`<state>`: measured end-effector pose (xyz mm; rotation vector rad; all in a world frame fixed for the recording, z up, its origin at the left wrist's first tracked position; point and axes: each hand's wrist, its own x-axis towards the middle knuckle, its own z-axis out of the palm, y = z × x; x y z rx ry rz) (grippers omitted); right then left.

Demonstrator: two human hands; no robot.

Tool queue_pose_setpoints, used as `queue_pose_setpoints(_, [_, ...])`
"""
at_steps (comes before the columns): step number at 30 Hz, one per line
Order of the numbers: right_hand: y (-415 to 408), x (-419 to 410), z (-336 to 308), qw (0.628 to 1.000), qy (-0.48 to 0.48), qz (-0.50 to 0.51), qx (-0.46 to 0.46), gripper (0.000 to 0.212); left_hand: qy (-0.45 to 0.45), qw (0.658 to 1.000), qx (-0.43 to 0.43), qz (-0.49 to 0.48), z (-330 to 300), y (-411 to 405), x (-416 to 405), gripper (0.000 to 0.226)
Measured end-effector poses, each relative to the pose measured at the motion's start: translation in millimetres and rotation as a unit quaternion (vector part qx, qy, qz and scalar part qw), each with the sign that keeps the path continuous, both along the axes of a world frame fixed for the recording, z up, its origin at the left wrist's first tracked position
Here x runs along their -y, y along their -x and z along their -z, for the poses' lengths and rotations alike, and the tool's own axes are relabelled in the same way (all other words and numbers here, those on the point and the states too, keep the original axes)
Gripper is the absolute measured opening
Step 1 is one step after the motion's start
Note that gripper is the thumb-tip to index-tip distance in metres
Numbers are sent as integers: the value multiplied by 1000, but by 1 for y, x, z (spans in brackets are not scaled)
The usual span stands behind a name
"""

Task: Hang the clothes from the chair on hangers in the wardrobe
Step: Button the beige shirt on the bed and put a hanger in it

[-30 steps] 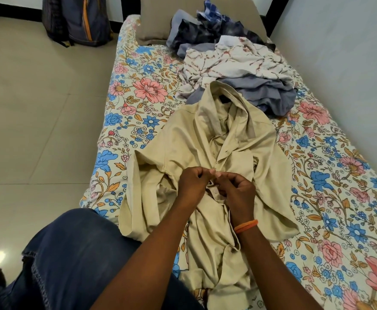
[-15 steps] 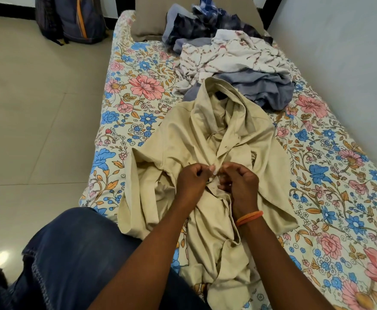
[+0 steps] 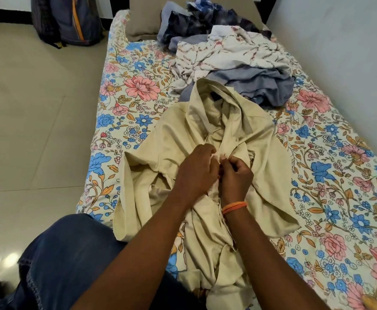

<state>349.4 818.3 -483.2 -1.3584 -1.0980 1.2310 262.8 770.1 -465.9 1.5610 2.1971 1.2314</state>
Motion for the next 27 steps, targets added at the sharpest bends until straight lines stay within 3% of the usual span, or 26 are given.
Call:
queue_pose_setpoints(4, [-1, -1, 5, 999, 28, 12, -38, 3, 149, 986, -58, -50, 9, 14, -21, 26])
queue_pose_setpoints(9, [5, -6, 12, 999, 30, 21, 4, 16, 169, 978, -19, -117, 25, 17, -29, 21])
queue_pose_setpoints(13, [8, -2, 17, 995, -16, 21, 96, 19, 137, 985, -19, -100, 19, 13, -28, 16])
queue_pose_setpoints(16, [9, 1, 19, 986, -61, 28, 153, 8, 75, 984, 117, -114, 16, 14, -23, 9])
queue_pose_setpoints(23, [12, 9, 22, 942, -174, -22, 285, 7, 13, 928, 361, -89, 23, 13, -7, 10])
queue_pose_setpoints(27, [11, 9, 24, 942, -171, -27, 287, 5, 10, 928, 365, -75, 26, 14, -7, 13])
